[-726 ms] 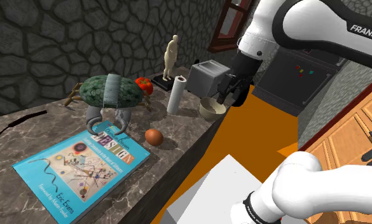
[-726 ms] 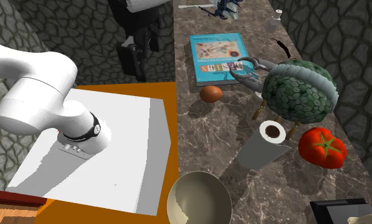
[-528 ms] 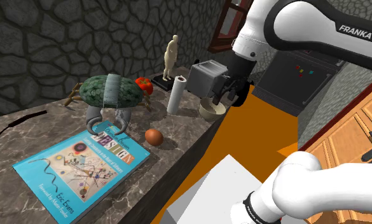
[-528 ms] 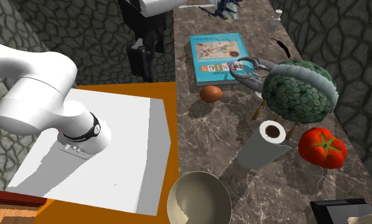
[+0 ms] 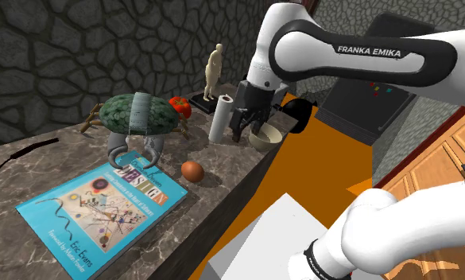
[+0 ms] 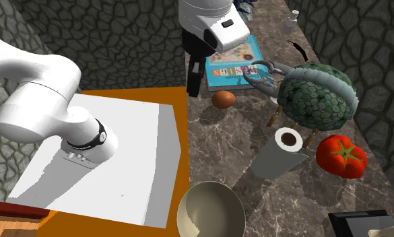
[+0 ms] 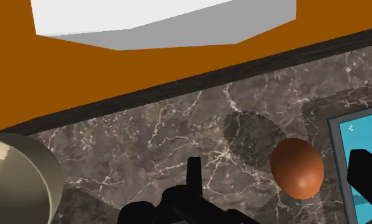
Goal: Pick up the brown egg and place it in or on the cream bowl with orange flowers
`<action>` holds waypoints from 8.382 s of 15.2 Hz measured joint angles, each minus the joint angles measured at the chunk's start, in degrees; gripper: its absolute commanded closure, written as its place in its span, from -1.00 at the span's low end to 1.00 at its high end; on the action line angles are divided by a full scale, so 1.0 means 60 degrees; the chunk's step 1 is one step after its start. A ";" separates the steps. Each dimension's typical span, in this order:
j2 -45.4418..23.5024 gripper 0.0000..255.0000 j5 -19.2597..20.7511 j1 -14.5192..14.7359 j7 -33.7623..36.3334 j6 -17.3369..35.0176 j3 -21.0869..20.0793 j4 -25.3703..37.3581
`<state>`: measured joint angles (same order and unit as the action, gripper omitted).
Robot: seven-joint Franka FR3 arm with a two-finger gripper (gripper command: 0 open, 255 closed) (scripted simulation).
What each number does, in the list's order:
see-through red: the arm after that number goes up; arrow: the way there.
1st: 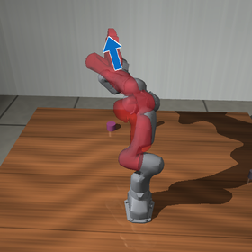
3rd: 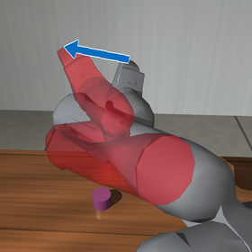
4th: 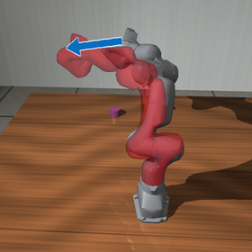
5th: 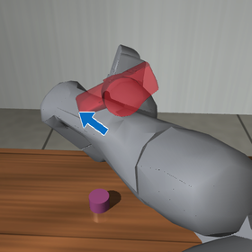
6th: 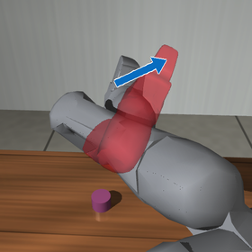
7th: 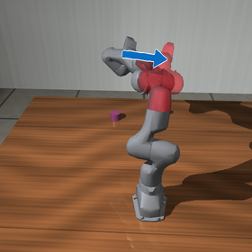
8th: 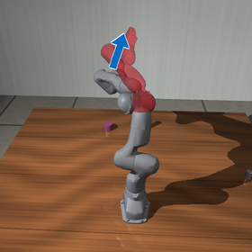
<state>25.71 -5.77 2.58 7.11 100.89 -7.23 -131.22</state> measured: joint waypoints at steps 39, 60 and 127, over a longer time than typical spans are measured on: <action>-0.5972 1.00 0.0296 0.0672 0.0266 0.2826 -0.0874 0.1852; -0.4889 1.00 0.0128 0.0606 0.0294 0.0536 -0.0881 0.3077; -0.5004 -1.00 0.1477 -0.2722 -0.6088 0.0343 0.2616 0.3273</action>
<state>-4.32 3.09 -13.75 -29.41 102.95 8.46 -111.58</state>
